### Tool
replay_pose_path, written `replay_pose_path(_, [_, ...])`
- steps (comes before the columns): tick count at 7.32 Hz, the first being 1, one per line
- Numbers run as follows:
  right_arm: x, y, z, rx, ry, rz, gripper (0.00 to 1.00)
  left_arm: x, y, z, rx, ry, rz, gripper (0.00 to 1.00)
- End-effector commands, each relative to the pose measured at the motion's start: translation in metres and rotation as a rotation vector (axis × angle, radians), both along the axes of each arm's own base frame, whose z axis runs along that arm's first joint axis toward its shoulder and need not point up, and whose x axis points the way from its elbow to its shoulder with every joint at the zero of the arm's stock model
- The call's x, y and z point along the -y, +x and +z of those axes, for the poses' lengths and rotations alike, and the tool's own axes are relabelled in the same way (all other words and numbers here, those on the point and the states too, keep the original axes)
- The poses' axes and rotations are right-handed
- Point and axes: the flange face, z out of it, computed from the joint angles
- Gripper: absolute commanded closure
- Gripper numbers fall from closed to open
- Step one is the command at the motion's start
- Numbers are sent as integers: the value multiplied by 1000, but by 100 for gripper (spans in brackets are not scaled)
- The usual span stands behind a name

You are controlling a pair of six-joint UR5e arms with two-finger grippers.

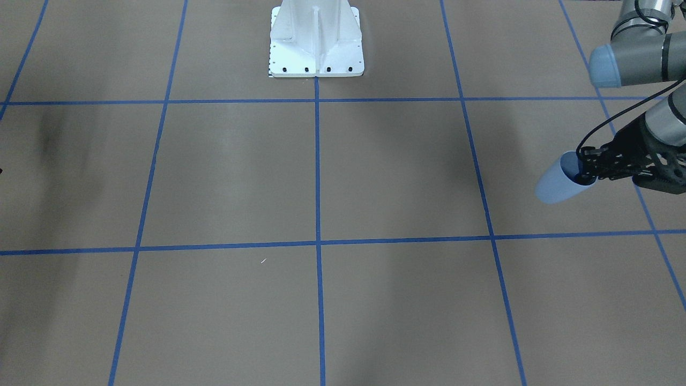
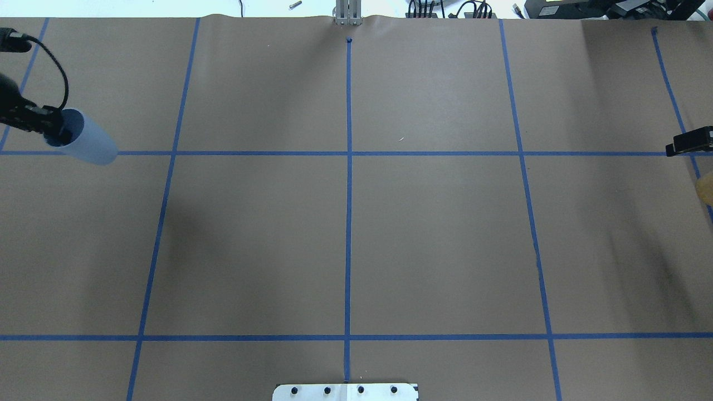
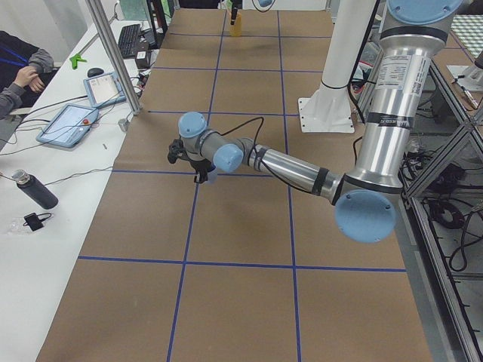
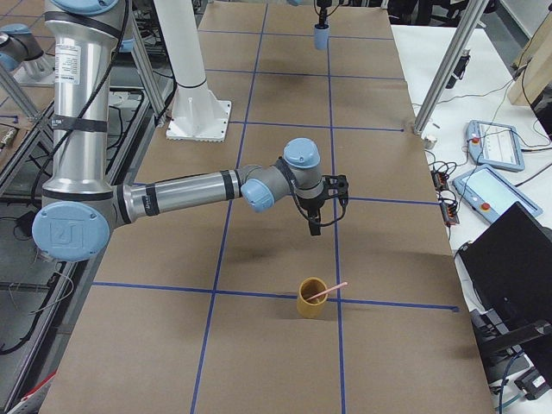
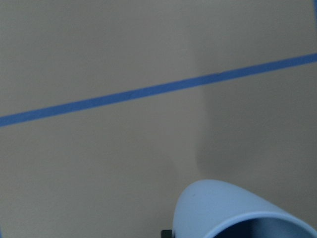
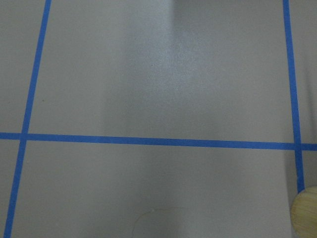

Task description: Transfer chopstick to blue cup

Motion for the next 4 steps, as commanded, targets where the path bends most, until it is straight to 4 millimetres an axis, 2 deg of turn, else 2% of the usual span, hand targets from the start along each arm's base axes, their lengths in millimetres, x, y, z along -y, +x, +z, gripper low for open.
replay_pose_path(1, [0,0,0,0,1,-1,0,-2,99,-101,-12,-114,-123,100])
replay_pose_path(2, [0,0,1,0,-2,0,0,-6,147,-158,21,-176,-159,100])
replay_pose_path(3, [0,0,1,0,-2,0,0,-24,201,-218,82,-189,-162,100])
replay_pose_path(4, [0,0,1,0,-2,0,0,-50,249,-255,86,-203,-165,100])
